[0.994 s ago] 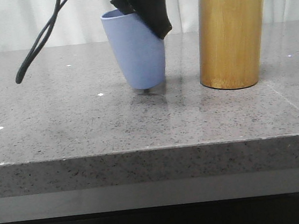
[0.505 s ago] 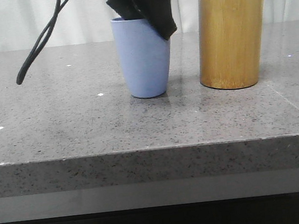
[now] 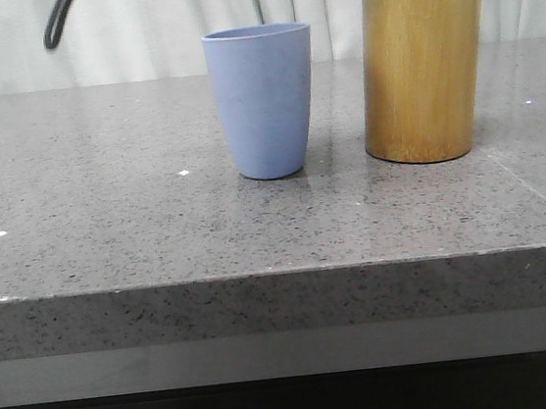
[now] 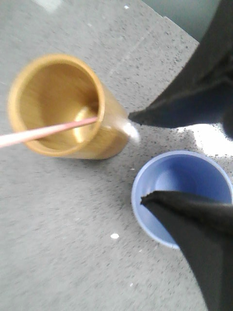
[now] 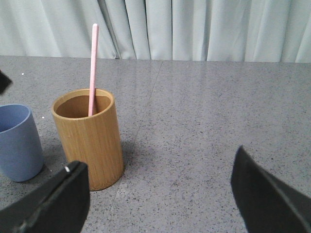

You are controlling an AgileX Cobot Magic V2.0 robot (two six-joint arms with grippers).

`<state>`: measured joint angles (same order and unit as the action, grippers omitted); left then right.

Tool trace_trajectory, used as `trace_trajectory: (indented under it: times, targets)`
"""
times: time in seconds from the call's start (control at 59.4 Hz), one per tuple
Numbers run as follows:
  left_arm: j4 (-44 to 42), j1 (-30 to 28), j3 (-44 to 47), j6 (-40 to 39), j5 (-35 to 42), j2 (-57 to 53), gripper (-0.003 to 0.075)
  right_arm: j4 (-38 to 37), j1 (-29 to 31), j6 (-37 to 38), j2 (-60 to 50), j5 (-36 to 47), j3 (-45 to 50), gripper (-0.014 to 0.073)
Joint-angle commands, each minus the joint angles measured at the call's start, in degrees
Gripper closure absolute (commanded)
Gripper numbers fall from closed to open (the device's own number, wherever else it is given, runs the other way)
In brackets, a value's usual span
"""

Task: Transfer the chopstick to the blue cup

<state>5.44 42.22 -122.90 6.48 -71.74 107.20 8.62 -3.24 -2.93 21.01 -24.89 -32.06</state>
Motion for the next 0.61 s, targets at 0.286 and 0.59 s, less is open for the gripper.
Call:
trace_trajectory:
  times: [0.286,0.59]
  targets:
    - [-5.44,0.01,-2.40,-0.06,-1.00,-6.36,0.0739,0.24,0.19,-0.18,0.90,4.58,-1.89,-0.0013]
    - [-6.09,-9.51,4.34,-0.70,-1.00,-15.22,0.0739,0.24,0.19,-0.18,0.90,4.58,-1.89,-0.0013]
